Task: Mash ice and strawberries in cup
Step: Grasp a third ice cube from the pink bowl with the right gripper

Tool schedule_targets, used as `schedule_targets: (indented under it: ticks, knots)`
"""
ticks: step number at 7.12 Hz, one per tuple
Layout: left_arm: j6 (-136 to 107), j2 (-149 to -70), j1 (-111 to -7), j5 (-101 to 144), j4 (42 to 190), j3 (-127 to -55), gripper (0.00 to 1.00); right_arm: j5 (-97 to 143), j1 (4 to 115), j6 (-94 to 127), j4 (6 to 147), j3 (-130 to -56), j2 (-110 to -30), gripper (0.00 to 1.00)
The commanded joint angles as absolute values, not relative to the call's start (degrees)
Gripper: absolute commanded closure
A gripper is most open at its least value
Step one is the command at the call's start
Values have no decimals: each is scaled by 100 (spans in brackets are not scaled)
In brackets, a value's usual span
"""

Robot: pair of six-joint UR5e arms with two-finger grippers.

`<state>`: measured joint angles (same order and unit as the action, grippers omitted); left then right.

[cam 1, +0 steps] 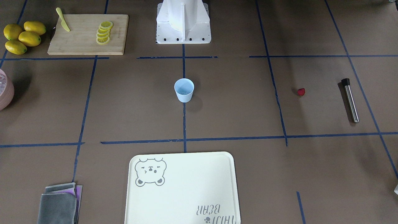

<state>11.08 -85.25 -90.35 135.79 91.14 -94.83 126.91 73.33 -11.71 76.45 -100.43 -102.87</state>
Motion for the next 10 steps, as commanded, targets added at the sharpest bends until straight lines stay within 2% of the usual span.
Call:
schedule_targets:
  ticks: [1, 10]
  knots:
    - [1107, -8525, -9035, 13579, 9106, -9483, 0, 12630, 7321, -1169, 7638, -9905, -10266, 16]
    - [1107, -8525, -9035, 13579, 9105, -9483, 0, 12560, 7049, -1178, 7646, -9791, -10257, 24]
